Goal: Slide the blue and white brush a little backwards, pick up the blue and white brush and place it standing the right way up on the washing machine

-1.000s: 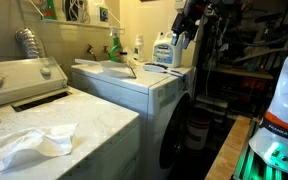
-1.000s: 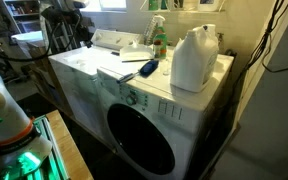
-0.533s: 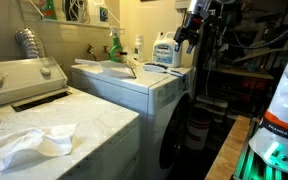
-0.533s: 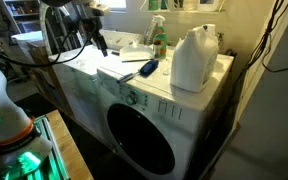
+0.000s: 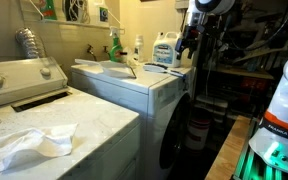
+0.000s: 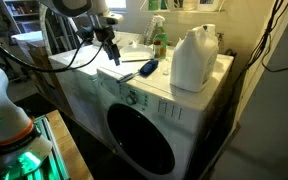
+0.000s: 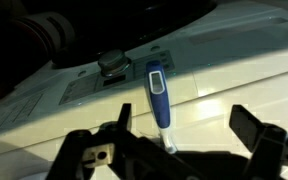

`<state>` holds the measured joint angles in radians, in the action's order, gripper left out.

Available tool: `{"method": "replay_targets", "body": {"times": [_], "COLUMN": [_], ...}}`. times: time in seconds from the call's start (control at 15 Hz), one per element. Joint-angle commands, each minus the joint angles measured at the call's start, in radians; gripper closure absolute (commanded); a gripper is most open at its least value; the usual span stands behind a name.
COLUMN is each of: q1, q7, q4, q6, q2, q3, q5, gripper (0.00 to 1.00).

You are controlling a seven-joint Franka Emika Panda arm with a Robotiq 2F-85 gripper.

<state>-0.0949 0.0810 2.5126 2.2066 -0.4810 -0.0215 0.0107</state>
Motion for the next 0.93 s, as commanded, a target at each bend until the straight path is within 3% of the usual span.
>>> {"method": "replay_targets", "body": {"times": [0.0, 0.27, 0.6, 0.87], "q1": [0.014, 0.008, 0.016, 0.056], "q7": [0.005, 0.000, -0.147, -0.292], "q4": [-0.003, -0.026, -0.040, -0.071], "q6": [-0.003, 0.015, 0.198, 0.229], "q2": [0.000, 0.043, 0.141, 0.218], "q3": [0.011, 0.021, 0.064, 0.110], "q5": [0.007, 0.007, 0.037, -0.041], "gripper": [0.00, 0.00, 0.00, 0.00]}}
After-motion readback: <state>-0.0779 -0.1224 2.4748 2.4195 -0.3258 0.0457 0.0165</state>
